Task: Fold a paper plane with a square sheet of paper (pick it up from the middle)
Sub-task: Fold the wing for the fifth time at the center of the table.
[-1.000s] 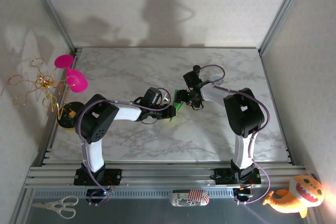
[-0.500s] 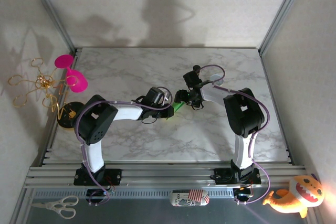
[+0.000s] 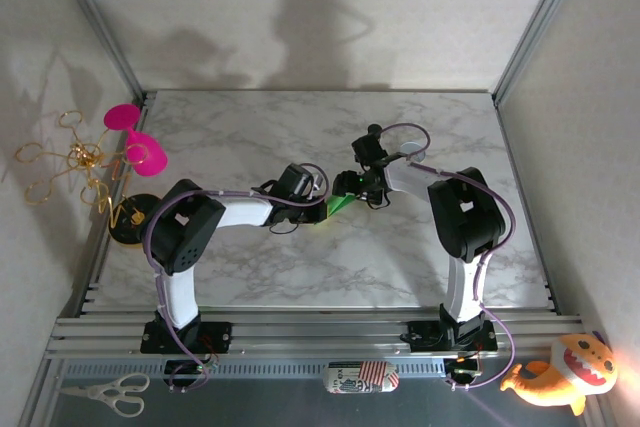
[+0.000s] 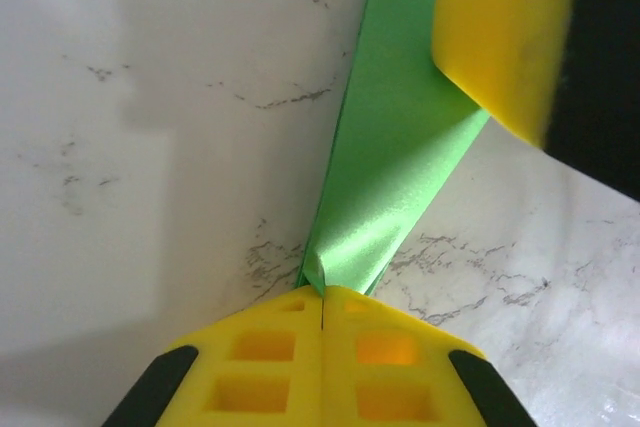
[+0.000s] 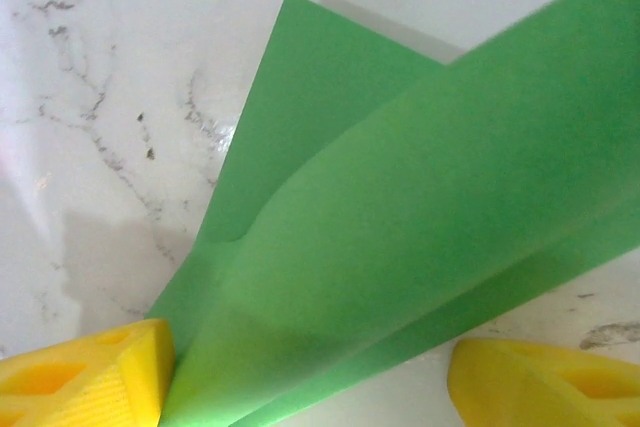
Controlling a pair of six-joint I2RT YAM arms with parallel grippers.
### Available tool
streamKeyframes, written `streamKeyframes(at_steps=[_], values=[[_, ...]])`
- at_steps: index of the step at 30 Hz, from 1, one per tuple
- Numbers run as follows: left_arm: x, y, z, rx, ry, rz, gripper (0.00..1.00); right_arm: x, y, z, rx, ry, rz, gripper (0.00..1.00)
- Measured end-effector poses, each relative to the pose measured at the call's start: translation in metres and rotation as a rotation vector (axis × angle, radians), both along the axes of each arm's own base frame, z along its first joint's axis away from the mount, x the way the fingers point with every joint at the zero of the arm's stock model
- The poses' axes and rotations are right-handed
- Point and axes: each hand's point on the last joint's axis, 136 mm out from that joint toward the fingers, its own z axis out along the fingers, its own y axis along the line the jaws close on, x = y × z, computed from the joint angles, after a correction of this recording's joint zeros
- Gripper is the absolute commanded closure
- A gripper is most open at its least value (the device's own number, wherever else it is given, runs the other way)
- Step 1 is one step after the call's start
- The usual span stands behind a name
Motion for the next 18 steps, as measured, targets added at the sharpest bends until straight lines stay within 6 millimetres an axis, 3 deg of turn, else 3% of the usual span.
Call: streamKeyframes(at_steps=[11,18], values=[[0.000,-0.001,-0.001,-0.059,0.061,0.022,0.93,-0.007,0.003,0.013,0.160,-0.061,0.146,0.15],[0.001,-0.004,-0.001,-0.070,0.071,0.012,0.93,-0.010,0.006,0.022,0.253,-0.089,0.191,0.05]])
